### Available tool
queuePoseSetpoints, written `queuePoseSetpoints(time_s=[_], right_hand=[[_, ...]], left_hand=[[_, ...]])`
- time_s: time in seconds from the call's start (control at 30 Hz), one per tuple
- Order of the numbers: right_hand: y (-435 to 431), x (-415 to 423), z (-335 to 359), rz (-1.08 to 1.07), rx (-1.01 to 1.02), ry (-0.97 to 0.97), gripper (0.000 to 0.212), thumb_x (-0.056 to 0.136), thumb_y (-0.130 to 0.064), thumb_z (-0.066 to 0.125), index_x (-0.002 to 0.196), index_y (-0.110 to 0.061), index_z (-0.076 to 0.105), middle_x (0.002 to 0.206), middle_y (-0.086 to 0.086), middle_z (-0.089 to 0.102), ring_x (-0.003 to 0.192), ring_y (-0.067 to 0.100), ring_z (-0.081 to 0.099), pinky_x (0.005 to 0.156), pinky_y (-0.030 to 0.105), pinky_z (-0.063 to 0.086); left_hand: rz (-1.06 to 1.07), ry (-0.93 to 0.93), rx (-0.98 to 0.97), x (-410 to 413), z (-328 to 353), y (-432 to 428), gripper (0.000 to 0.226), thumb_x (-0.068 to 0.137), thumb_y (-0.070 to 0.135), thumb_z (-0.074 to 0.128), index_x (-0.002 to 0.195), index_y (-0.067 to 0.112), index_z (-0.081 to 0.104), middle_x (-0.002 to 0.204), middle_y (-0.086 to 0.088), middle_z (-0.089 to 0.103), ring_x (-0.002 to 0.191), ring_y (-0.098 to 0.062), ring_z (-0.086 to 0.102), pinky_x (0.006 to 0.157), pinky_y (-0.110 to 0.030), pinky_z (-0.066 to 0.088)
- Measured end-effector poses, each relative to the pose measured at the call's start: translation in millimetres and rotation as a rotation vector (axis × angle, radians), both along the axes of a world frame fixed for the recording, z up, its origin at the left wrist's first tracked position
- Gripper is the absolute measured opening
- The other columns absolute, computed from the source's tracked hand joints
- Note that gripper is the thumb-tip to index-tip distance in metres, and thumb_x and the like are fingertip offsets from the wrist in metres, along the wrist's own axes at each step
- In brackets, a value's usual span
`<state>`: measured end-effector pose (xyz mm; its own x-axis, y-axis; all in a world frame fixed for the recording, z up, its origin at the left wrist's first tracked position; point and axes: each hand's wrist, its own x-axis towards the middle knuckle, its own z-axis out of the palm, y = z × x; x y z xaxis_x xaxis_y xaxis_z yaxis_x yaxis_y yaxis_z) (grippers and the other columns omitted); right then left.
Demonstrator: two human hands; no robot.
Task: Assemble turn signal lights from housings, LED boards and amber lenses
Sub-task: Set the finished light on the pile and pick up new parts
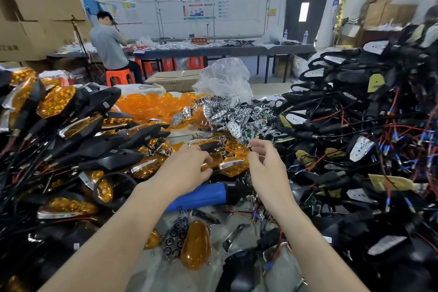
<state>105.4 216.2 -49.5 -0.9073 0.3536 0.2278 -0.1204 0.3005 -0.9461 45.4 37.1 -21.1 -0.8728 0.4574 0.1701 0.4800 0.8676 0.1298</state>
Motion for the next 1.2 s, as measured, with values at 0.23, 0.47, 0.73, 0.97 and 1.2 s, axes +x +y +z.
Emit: queuePoseSetpoints(time_s=[0.23,0.47,0.73,0.97,1.2], right_hand=[[8.5,-11.3,2.8,-0.064,-0.080,0.021,0.022,0.103,-0.024,0.047,0.120,-0.036,0.054,0.119,-0.016,0.057,0.089,-0.002,0.059,0.064,0.016,0.039],[35.3,-21.6,13.1,-0.222,0.214,0.089,0.023,0.104,-0.023,0.046,0.123,-0.034,0.055,0.126,-0.007,0.053,0.106,0.012,0.054,0.086,0.032,0.043],[62.9,-24.3,7.5,-0.239,0.485,-0.228,0.034,0.104,-0.033,0.041,0.137,-0.033,0.050,0.139,-0.003,0.048,0.120,0.025,0.051,0.106,0.045,0.034],[72.1,-26.5,13.4,-0.248,0.263,-0.133,0.024,0.103,-0.033,0.044,0.125,-0.034,0.054,0.122,-0.007,0.056,0.109,0.019,0.053,0.101,0.046,0.044],[82.6,-29.3,15.5,-0.326,-0.321,0.023,0.020,0.099,-0.027,0.049,0.114,-0.036,0.058,0.105,-0.012,0.063,0.076,0.006,0.057,0.067,0.024,0.041]], left_hand=[[0.002,0.001,0.360,-8.4,1.4,13.6,0.028,0.101,0.031,0.050,0.124,0.023,0.063,0.116,0.009,0.063,0.101,-0.005,0.058,0.089,-0.024,0.050],[0.121,-0.053,0.341,-51.8,8.8,58.7,0.035,0.103,0.036,0.046,0.132,0.017,0.053,0.098,0.008,0.057,0.079,-0.008,0.059,0.071,-0.032,0.055],[0.331,-0.188,0.250,-114.7,-2.3,111.7,0.043,0.101,0.044,0.048,0.080,0.006,0.052,0.091,-0.017,0.067,0.082,-0.030,0.062,0.090,-0.045,0.053],[0.429,0.020,0.414,-122.4,-4.3,128.1,0.030,0.104,0.034,0.043,0.101,0.008,0.058,0.103,-0.012,0.065,0.108,-0.035,0.057,0.099,-0.049,0.044],[-0.142,-0.351,0.704,-107.1,29.1,193.2,0.034,0.096,0.039,0.051,0.095,0.008,0.064,0.087,0.002,0.059,0.074,-0.012,0.052,0.063,-0.024,0.041]])
